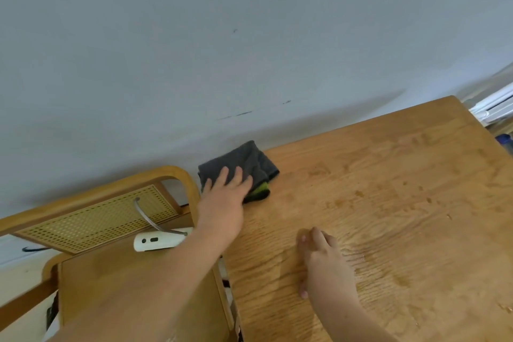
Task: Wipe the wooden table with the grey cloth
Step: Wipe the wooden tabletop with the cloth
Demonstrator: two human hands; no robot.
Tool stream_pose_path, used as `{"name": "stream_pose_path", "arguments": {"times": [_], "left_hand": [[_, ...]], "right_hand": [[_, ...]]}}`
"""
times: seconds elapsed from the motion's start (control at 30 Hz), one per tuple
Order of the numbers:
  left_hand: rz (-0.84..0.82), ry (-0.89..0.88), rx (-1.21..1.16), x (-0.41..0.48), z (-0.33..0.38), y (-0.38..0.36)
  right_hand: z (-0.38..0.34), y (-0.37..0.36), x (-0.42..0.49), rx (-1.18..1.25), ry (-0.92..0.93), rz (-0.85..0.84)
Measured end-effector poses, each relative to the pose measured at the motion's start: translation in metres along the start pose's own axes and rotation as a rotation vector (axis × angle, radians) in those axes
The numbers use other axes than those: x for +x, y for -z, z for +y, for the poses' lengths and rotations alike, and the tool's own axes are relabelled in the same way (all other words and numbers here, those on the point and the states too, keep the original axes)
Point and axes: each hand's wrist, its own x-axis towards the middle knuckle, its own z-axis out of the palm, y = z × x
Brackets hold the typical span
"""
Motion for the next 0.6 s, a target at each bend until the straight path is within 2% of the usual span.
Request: {"name": "stream_pose_path", "arguments": {"times": [0.03, 0.1, 0.17, 0.23, 0.33, 0.4, 0.47, 0.53, 0.6], "left_hand": [[-0.033, -0.073, 0.029, -0.016, 0.009, -0.007], [-0.149, -0.35, 0.087, -0.046, 0.014, -0.01], [-0.244, -0.57, 0.149, -0.043, -0.005, 0.002], [-0.259, -0.536, 0.228, -0.015, -0.03, 0.013], [-0.117, -0.119, -0.033, 0.004, -0.029, 0.016], [-0.003, 0.016, -0.116, -0.013, 0.0, -0.002], [-0.024, -0.065, -0.074, -0.044, 0.025, -0.021], [-0.12, -0.322, 0.029, -0.067, 0.027, -0.028], [-0.206, -0.53, 0.121, -0.055, 0.0, -0.018]], "right_hand": [[0.001, 0.0, -0.001, 0.007, 0.002, -0.002], [0.002, -0.002, 0.0, 0.028, 0.009, -0.022], [0.002, -0.001, 0.001, 0.046, 0.001, -0.018], [0.001, 0.0, 0.003, 0.048, -0.013, -0.013], [-0.002, 0.0, 0.0, 0.015, -0.026, -0.013], [-0.001, -0.002, -0.001, -0.003, -0.024, -0.002], [0.001, -0.003, -0.001, 0.005, -0.021, -0.001], [0.004, -0.002, -0.001, 0.031, -0.023, -0.019], [0.004, -0.001, -0.001, 0.024, -0.007, -0.023]]}}
